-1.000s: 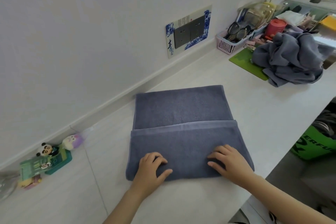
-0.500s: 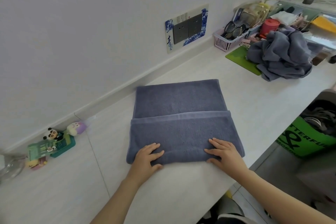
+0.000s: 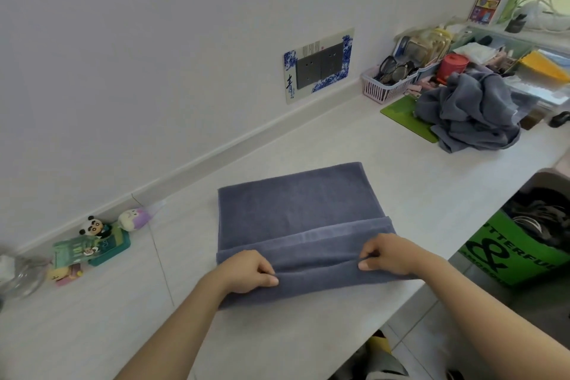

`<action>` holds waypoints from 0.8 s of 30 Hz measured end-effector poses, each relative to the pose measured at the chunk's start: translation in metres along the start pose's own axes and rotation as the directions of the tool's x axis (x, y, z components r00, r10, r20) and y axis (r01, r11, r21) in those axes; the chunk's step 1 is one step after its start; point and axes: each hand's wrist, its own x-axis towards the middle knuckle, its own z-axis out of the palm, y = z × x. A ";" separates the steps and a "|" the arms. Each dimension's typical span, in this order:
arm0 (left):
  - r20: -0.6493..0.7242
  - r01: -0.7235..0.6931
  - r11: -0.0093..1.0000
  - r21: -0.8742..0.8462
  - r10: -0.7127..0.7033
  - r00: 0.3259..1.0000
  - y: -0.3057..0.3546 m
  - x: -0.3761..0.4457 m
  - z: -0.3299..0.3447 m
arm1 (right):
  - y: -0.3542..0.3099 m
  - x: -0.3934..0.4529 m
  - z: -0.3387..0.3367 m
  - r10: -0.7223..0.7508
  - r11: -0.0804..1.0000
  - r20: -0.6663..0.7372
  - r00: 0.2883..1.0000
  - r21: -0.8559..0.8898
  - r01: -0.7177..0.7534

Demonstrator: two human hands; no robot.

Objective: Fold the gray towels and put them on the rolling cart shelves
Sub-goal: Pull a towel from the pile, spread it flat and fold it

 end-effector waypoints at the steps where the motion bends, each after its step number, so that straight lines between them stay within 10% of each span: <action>1: 0.049 -0.007 0.999 -0.036 0.009 0.999 0.003 -0.005 -0.006 | -0.002 -0.005 -0.009 -0.008 1.000 0.056 0.998 0.016 0.008; 8: 0.166 0.050 0.982 -0.180 -0.020 0.986 0.018 -0.023 -0.065 | -0.027 0.000 -0.072 -0.059 0.998 0.171 0.984 0.025 0.055; 19: -0.270 0.257 0.966 -0.016 -0.252 0.929 0.000 0.082 -0.093 | -0.027 0.123 -0.101 0.085 0.975 -0.050 0.995 -0.203 -0.093; 24: -0.389 0.235 0.947 0.219 -0.137 0.911 -0.024 0.112 -0.066 | -0.008 0.154 -0.075 0.013 0.928 -0.134 0.991 -0.368 -0.062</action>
